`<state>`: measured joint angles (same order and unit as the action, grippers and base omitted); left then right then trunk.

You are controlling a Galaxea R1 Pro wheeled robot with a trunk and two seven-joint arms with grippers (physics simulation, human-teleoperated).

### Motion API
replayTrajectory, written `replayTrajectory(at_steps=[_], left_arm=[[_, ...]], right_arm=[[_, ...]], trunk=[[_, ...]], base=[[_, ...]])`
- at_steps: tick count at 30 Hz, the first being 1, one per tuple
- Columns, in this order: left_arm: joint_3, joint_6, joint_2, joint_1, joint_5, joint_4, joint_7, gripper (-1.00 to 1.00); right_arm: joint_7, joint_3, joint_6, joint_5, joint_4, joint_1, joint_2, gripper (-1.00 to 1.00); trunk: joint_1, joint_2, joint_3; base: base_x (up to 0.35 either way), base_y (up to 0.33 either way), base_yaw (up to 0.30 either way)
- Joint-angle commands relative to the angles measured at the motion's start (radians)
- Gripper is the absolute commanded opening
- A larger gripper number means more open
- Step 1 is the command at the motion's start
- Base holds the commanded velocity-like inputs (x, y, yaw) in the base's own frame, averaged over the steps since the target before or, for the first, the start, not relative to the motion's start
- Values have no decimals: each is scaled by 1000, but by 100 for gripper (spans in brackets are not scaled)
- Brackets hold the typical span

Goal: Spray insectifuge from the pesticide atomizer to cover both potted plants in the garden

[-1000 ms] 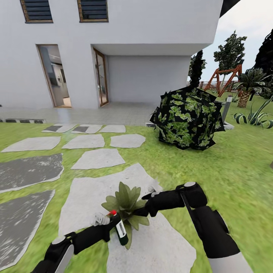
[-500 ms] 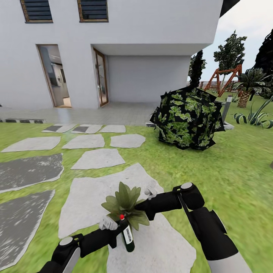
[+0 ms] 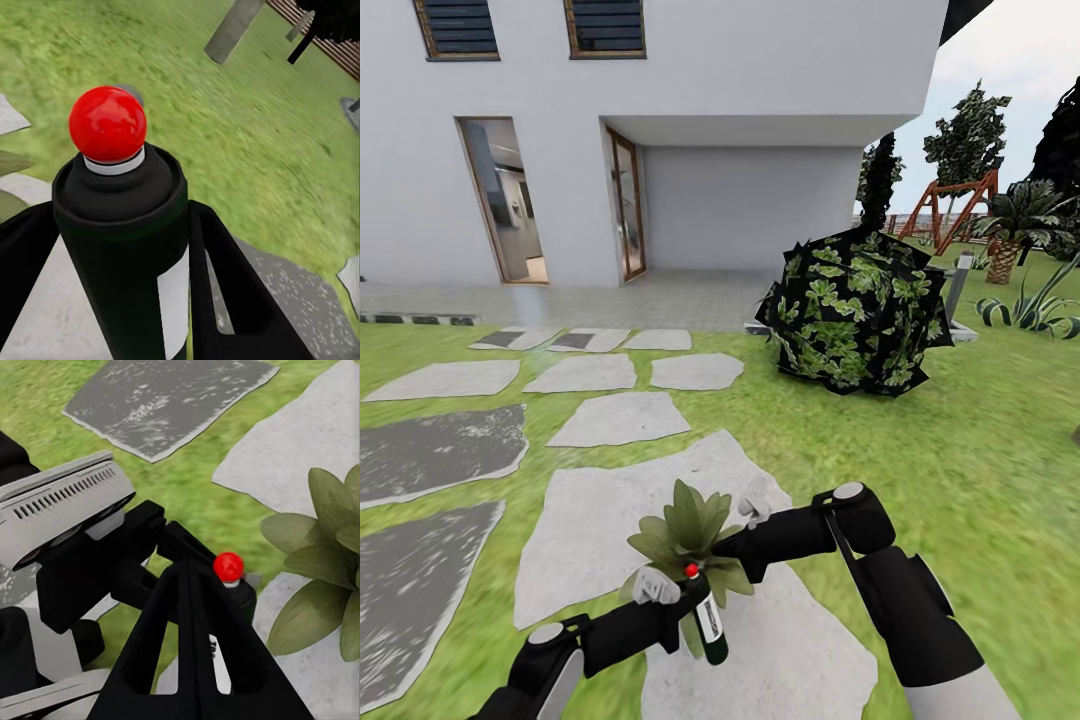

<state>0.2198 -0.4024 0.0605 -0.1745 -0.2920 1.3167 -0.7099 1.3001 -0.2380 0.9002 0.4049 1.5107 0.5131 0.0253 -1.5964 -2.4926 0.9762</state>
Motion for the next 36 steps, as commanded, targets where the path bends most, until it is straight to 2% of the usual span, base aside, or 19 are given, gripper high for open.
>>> replayTrajectory(at_steps=[1, 9, 13, 16, 20, 29, 36], left_arm=[[1, -11, 0, -1, -10, 2, 1, -100], [5, -21, 1, -2, -13, 79, -1, -100], [10, -21, 0, -2, -14, 87, -1, -100], [38, -22, -1, -2, -14, 88, 1, -100], [52, -21, -11, -2, -12, 87, 2, -100], [67, -22, -25, -2, 22, 89, 0, -100], [67, -34, -18, -2, 15, 147, -4, -100]], right_arm=[[10, 1, 6, 11, 1, 1, 1, -100], [9, 1, 8, 12, -1, 0, 1, -100], [8, 1, 7, 12, -1, -5, 1, -100], [8, 0, 7, 12, -1, -5, 1, -100], [8, 1, 6, 12, -1, -5, 1, -100], [10, 2, 6, 11, -1, -5, 0, -100], [10, 2, 6, 11, -1, -5, -1, -100]], trunk=[[0, 0, 1], [0, 0, 1], [0, 0, 1], [0, 0, 1], [0, 0, 1], [0, 0, 1], [0, 0, 1]], base=[[0, 0, 0], [0, 0, 0], [0, 0, 0], [0, 0, 0], [0, 0, 0], [0, 0, 0], [0, 0, 0]])
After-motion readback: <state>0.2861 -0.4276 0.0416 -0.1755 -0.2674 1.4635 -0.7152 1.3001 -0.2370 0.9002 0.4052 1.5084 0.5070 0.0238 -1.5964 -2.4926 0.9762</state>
